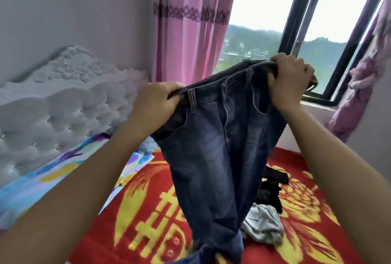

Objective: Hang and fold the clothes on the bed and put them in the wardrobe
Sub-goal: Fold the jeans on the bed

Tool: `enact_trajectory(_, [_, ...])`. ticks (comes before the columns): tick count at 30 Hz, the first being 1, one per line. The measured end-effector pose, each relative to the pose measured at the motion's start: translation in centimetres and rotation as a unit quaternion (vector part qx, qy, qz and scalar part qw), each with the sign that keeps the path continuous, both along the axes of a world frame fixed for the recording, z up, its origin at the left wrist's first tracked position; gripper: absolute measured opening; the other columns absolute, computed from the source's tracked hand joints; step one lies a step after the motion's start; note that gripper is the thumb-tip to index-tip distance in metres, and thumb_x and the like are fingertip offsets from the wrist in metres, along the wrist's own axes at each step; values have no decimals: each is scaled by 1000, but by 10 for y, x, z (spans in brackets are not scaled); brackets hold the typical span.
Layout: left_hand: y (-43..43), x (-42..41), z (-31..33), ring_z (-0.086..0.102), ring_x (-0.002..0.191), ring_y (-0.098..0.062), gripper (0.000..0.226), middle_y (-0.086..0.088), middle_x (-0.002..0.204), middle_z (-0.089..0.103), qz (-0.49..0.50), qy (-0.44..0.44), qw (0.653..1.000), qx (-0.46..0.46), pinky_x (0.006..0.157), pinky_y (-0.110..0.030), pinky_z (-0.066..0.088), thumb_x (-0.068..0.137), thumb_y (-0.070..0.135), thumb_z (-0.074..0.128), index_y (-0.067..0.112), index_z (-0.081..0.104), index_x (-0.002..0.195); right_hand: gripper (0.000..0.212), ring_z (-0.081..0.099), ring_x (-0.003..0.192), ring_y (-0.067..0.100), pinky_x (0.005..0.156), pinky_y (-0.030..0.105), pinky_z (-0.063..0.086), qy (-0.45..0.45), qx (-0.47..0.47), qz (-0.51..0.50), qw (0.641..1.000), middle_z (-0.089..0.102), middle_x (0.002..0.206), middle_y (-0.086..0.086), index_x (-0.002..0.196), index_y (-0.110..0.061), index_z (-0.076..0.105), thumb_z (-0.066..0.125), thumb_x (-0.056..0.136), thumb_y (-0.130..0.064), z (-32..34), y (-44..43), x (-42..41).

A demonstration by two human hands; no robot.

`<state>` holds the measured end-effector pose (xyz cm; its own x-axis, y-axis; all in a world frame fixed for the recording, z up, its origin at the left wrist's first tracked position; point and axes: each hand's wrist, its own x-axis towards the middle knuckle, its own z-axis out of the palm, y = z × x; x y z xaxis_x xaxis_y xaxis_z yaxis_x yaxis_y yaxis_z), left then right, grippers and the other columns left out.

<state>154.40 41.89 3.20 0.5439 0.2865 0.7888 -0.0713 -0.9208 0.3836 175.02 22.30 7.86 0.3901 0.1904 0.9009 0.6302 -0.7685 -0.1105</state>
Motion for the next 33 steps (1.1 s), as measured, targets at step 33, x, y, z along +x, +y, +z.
enact_trajectory(33, [250,-25,-271,55,74,-9,10,-3,80,67,43,299,853,-424,66,-21,38,82,8,68,8,75,90,27,63,99,26,72,30,42,238,-438,36,866,65,108,5,106,-14,65,41,93,-10,-252,337,-5])
